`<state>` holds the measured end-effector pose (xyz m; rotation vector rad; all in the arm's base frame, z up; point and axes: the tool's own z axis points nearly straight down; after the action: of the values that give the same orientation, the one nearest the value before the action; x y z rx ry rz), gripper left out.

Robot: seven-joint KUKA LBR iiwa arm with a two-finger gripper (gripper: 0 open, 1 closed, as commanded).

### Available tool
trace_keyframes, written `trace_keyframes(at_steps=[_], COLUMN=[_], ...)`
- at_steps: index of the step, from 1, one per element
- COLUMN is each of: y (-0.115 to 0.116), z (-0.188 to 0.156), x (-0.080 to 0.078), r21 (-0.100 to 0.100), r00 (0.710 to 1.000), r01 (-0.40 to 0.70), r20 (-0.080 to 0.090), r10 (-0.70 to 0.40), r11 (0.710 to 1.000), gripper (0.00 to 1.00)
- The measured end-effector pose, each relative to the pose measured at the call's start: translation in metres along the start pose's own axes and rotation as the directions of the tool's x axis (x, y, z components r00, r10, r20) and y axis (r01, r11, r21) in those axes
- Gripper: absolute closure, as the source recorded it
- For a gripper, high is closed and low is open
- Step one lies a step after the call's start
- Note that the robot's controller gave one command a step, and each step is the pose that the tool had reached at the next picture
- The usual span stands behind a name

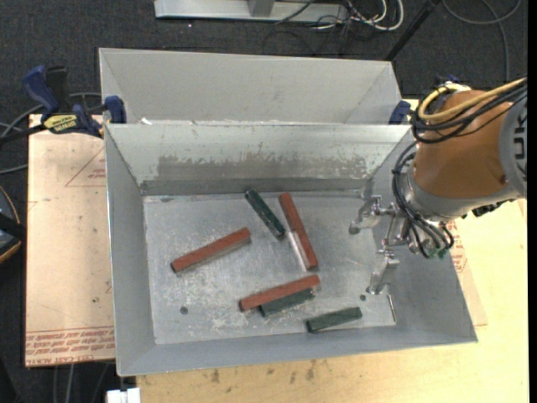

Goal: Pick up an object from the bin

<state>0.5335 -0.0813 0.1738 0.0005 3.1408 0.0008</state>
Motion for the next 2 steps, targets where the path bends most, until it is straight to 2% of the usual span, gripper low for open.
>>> trace_keyframes(at_steps=[1, 2], y=[0.029, 0.099], z=[0.052, 0.036], x=[0.014, 0.028], r21=[0.000, -0.002], r00=[0.990, 0.950], r01=[0.140, 0.311], r20=[0.002, 0.001], r10=[-0.140, -0.311], r11=[0.990, 0.950], gripper=[0.00, 0.00])
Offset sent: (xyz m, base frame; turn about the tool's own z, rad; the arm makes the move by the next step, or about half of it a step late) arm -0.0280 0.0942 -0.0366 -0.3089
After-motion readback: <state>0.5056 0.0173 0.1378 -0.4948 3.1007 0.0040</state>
